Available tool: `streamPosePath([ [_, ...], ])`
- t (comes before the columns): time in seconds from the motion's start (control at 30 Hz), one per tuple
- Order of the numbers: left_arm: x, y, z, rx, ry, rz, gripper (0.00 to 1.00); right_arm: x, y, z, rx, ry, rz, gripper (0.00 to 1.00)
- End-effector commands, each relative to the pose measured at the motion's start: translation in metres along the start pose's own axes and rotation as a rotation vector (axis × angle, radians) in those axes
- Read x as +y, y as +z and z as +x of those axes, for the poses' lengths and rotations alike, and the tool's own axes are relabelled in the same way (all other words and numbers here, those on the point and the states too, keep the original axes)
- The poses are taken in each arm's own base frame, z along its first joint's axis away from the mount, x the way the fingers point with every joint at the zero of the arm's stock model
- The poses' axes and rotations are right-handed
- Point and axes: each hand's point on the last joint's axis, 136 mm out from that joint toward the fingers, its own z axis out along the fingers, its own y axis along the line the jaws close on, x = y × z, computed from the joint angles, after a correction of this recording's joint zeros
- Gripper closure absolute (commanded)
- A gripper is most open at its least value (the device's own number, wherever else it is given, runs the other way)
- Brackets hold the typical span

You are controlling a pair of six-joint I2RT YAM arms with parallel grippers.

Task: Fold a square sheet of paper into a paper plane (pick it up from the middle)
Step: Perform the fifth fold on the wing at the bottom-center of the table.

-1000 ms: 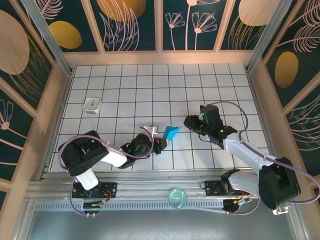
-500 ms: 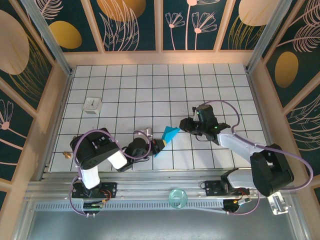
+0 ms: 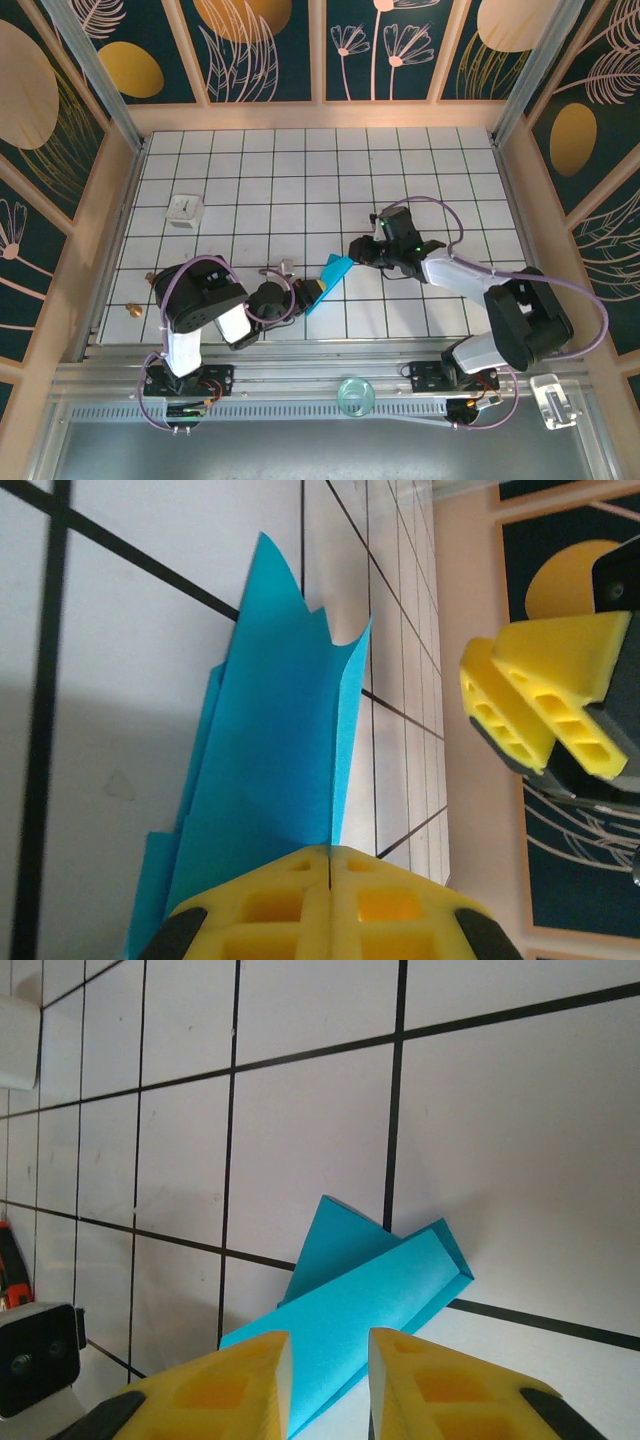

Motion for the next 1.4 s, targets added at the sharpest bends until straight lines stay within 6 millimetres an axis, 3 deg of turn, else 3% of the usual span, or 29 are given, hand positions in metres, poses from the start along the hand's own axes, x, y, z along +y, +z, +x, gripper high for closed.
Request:
streamPosePath([
  [0.0,-0.006,-0.004,-0.012,-0.060,-0.076,0.044,1.00,0.022,0.006,-0.006,-0.001,-0.060,-0.061,0.75],
  [0.67,0.019,-0.002,-0.004,-0.031,-0.116,-0.059,1.00,0.033,0.041,0.028,0.134,-0.119,-0.072,0.84],
  [1.37,0.030,0.003,0.000,-0.006,-0.113,-0.125,1.00,0.025,0.046,0.037,0.168,-0.120,-0.048,0.86],
])
